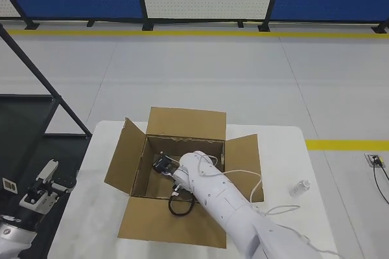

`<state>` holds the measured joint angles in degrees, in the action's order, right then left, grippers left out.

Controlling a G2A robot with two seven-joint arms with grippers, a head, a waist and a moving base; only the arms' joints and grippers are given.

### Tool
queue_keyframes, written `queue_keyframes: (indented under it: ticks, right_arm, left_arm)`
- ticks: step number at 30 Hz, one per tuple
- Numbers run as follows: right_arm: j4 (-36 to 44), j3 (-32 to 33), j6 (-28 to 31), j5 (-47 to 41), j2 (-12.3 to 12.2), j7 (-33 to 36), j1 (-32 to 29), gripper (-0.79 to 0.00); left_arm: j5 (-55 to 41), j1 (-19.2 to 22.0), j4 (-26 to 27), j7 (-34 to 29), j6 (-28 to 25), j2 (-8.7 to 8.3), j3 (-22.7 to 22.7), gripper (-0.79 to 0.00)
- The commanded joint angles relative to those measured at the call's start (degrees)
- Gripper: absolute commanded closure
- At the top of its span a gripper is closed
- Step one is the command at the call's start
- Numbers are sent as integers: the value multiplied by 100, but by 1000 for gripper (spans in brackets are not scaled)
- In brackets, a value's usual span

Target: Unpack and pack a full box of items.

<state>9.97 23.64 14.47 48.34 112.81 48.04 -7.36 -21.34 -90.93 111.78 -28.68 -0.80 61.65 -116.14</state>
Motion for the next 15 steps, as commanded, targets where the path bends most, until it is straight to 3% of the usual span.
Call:
queue_keyframes:
  ticks: [1,6,15]
  right_arm:
    - [-24,10,6,7,10,5,-4,-262]
    - [-87,54,16,1,22,22,14,-12]
    - [-249,317,329,-334,-78,-321,229,0]
  left_arm:
    - [0,0,0,0,0,0,0,-785]
    - [0,0,0,0,0,0,0,-785]
    - [0,0,0,0,0,0,0,-785]
